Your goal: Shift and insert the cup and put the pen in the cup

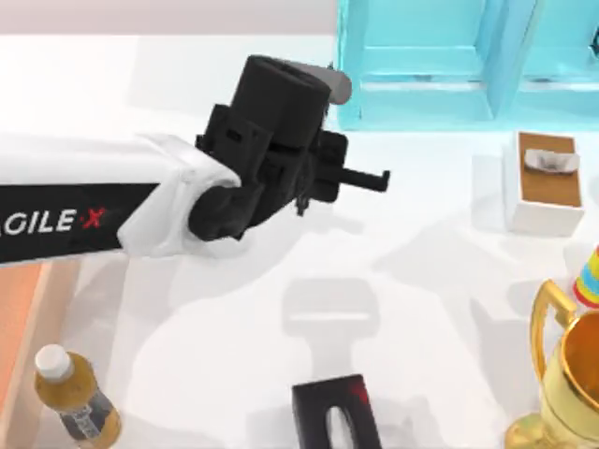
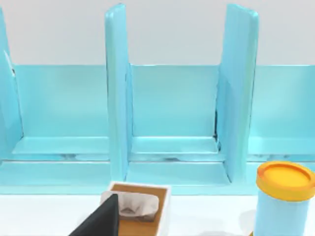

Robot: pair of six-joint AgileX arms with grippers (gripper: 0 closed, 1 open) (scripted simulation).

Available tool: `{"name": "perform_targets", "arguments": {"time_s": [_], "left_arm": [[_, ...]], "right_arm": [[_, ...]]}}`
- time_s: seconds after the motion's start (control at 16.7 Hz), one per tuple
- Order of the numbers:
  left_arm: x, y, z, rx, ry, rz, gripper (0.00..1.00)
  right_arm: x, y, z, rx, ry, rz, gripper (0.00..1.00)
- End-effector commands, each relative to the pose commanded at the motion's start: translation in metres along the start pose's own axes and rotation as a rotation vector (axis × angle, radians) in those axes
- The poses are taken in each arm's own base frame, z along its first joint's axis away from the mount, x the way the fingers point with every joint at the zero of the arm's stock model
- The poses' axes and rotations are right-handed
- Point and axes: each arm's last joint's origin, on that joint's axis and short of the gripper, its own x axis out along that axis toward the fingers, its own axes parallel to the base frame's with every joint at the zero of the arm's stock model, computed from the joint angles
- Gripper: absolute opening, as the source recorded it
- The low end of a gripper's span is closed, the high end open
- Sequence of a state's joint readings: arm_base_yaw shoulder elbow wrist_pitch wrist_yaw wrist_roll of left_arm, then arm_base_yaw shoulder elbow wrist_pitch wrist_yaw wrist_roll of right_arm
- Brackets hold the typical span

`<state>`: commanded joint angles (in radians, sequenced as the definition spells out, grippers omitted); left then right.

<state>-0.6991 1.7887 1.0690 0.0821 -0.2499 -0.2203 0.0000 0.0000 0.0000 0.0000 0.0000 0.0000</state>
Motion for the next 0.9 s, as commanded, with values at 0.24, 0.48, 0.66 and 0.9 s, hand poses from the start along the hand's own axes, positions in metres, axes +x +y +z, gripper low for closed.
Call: {"name": "perform_targets", "arguments": {"time_s": [0.24,0.48,0.66,0.9], "left_arm": [[-0.009,0.021,-0.016,0.009,-0.116,0.037,0.0],[-0.025,0.032,-0.024,0.0,-0.295,0.026,0.0],[-0.042,0.043,-0.041,-0.007,-0.443,0.024,0.0],[-0.075,0.064,-0.065,-0.004,-0.614,0.075,0.0]], "right_arm": [[0.0,0.0,0.0,0.0,0.0,0.0,1.0],[0.0,0.0,0.0,0.0,0.0,0.0,1.0],[0.0,0.0,0.0,0.0,0.0,0.0,1.0],[0.0,0.0,0.0,0.0,0.0,0.0,1.0]]}}
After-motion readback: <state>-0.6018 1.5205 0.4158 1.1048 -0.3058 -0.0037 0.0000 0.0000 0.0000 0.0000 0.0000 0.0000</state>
